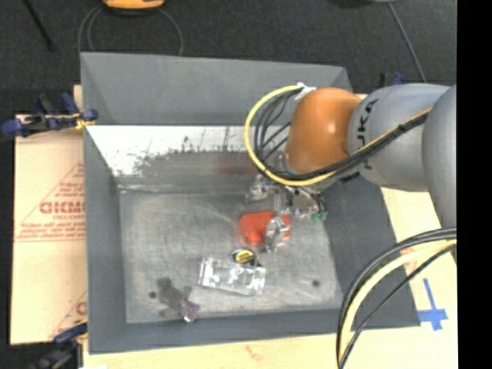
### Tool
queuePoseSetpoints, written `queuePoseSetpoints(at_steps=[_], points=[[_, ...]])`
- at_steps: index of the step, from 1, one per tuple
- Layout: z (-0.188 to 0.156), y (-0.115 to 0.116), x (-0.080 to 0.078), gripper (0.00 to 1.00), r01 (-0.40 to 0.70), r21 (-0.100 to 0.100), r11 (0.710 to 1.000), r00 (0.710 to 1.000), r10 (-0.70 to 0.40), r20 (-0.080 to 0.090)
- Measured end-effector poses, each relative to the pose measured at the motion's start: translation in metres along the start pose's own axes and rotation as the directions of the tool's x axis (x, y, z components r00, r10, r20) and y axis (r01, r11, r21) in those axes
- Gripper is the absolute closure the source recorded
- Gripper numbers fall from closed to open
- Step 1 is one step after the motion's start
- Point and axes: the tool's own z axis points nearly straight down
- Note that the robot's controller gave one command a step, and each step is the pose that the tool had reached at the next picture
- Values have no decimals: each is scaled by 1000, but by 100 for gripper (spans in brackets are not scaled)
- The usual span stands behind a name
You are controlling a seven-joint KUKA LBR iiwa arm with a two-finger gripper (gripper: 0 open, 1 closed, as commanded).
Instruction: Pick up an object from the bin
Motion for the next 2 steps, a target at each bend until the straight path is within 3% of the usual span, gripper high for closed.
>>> queuePoseSetpoints(at_steps=[1,2], points=[[-1,1,-1,100,-2,-1,1000,1000,2,3],[-137,-23,13,100,184,4,983,983,-184,6]])
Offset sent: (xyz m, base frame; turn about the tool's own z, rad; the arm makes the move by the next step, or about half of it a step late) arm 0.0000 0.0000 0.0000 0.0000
